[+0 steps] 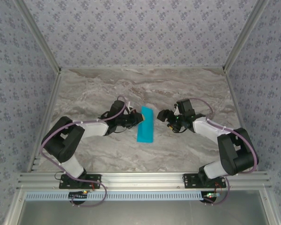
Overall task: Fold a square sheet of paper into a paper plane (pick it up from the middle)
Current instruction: First fold in half a square sheet of paper at the center of the table.
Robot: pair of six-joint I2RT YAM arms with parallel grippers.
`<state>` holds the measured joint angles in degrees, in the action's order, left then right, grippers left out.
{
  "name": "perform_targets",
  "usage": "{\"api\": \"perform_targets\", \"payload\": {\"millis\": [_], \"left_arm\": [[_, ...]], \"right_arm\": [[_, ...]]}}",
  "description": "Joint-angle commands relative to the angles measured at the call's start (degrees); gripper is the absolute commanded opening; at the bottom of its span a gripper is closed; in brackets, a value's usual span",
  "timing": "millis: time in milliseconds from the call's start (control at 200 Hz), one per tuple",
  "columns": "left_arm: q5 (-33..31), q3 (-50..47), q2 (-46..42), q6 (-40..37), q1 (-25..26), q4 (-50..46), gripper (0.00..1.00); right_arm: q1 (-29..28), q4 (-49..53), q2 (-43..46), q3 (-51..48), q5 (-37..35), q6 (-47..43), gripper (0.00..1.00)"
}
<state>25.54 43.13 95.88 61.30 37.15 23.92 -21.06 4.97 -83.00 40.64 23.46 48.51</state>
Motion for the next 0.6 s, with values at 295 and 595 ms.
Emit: {"api": "perform_targets", "payload": {"millis": [295,595], "left_arm": [[-7.01,2.59,2.14,-5.54,0.16,-12.12,0.0],[-4.56,5.7,3.73,-9.38,0.13,-14.96,0.0]], "right_arm": [[-4.99,3.9,-3.43,3.19,-2.76,-3.73,0.82],[-9.81,10.22,-9.53,10.12,-5.96,-6.4,0.74]]}}
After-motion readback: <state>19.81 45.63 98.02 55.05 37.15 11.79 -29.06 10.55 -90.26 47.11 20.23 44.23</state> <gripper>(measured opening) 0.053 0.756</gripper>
